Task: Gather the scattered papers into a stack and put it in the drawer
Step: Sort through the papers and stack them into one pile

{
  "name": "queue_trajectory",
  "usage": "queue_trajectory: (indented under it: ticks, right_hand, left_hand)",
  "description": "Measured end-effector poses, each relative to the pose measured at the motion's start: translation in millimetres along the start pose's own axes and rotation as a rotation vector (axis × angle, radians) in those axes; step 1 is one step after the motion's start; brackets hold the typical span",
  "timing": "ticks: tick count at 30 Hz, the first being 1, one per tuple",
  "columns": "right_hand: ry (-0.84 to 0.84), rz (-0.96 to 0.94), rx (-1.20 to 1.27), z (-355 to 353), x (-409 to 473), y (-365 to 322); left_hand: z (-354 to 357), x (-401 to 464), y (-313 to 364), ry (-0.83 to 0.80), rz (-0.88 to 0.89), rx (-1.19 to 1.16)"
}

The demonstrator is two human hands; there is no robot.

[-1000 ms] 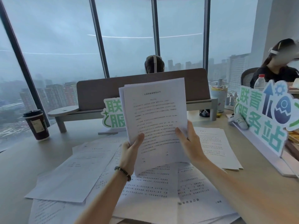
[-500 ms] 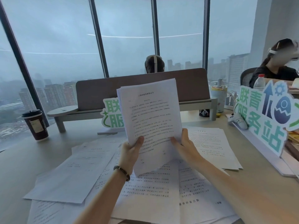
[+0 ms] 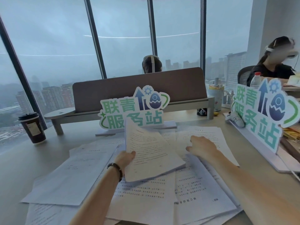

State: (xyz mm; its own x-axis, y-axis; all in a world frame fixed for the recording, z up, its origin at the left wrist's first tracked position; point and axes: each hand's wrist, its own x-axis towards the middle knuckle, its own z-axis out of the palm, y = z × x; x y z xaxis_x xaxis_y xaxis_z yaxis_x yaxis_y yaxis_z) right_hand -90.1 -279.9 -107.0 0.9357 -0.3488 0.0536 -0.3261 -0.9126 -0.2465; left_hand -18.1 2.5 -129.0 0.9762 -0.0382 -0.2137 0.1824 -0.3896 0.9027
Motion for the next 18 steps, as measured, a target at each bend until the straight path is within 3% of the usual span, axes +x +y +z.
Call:
queue_trajectory:
  ticks: [6, 11, 18]
  right_hand:
    - [-0.144, 0.055, 0.273, -8, 6, 0]
    - [-0.253, 0.048, 0.219, -8, 9, 6]
    - [-0.131, 0.060, 0.379, -14, 12, 7]
  left_hand:
    - [1, 0, 2, -0.008, 0.004, 0.033]
    - [1, 0, 2, -0.012, -0.004, 0.005]
    - [-4, -2, 4, -0.049, -0.036, -0.156]
